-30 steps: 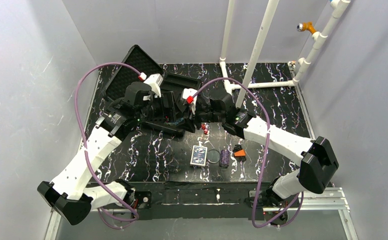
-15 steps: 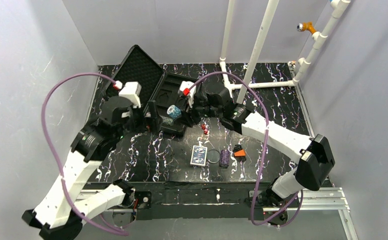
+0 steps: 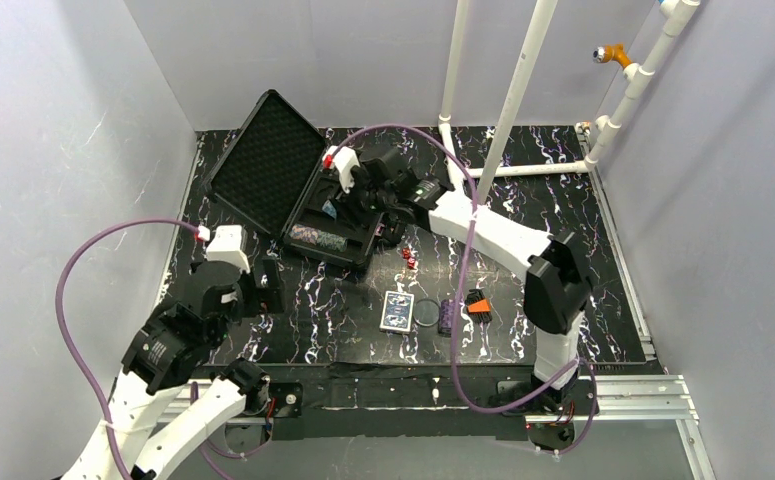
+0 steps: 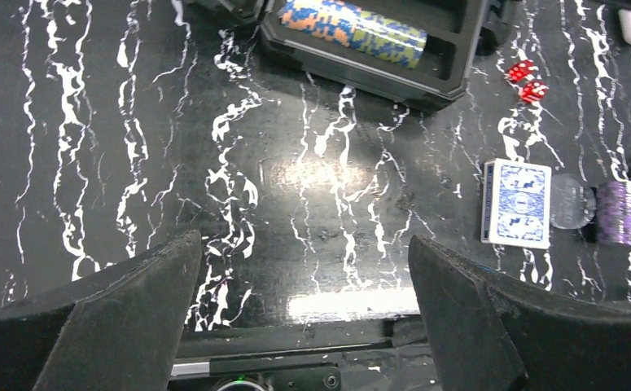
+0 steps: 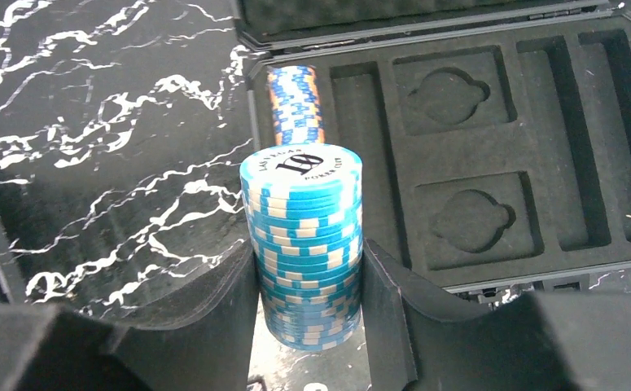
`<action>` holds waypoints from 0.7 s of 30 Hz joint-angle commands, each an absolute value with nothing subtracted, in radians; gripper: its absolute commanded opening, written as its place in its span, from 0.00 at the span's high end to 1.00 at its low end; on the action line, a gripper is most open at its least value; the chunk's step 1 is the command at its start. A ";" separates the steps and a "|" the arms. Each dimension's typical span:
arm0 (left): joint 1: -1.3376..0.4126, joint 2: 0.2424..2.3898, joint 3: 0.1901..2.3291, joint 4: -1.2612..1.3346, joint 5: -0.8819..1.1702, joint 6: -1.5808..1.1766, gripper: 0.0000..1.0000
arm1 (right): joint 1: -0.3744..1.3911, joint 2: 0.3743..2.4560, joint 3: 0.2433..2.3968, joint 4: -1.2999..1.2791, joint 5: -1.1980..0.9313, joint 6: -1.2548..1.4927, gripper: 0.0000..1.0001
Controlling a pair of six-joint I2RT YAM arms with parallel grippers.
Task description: Pack up texas hold em set
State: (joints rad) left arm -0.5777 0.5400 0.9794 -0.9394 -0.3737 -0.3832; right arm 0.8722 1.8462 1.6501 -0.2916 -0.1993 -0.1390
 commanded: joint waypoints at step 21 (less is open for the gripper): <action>-0.572 0.419 0.844 -0.937 -0.590 -0.465 0.02 | 0.870 2.375 2.299 -0.463 -0.139 -0.263 0.99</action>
